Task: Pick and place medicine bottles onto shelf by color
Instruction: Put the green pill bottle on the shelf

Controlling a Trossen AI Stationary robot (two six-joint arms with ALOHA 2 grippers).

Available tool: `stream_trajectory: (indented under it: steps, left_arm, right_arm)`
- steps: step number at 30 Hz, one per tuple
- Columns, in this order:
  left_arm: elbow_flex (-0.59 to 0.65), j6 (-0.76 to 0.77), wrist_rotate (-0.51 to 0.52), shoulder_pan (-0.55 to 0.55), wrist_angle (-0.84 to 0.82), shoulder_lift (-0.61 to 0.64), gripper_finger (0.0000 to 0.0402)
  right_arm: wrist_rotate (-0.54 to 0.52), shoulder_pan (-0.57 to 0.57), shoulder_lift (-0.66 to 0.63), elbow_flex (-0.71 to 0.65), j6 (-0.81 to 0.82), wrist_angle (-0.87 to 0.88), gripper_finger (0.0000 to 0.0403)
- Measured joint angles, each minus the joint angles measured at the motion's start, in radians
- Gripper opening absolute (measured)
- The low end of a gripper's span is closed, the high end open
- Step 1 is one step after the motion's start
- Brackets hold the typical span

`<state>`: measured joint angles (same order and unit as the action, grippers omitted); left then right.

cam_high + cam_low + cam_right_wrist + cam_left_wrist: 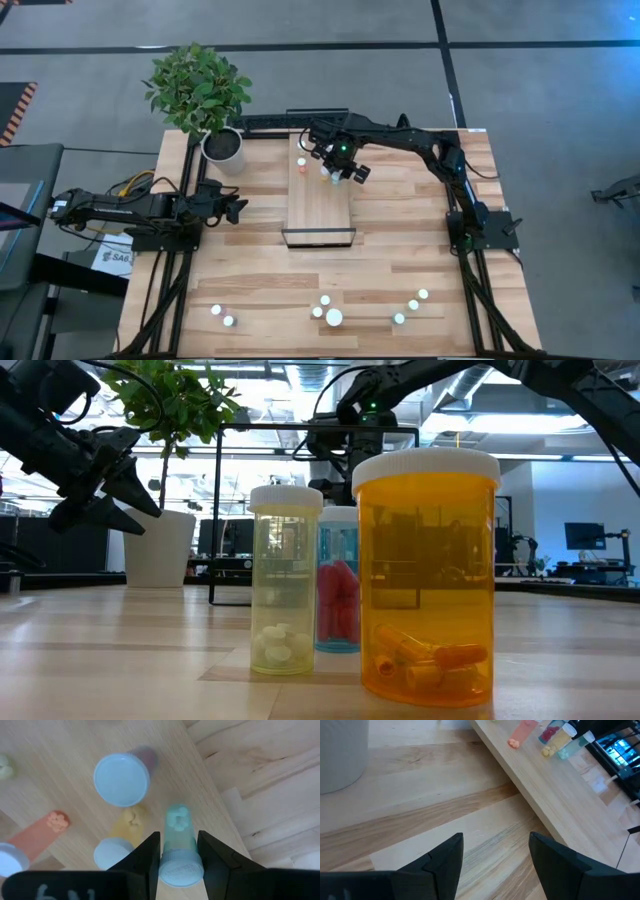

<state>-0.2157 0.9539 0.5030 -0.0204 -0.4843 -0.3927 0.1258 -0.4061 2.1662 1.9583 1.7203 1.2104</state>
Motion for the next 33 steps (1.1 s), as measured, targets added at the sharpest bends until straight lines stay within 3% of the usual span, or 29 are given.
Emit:
stream_trajectory:
  steps: [20,33]
  left_arm:
    - [0.0,0.0,0.0,0.0,0.0,0.0,0.0212]
    - [0.0,0.0,0.0,0.0,0.0,0.0,0.0212]
  right_arm:
    - [-0.004,0.001,-0.001,0.0,-0.027,0.001,0.0133]
    - [-0.015,0.001,-0.001,0.0,-0.03,0.001,0.0201]
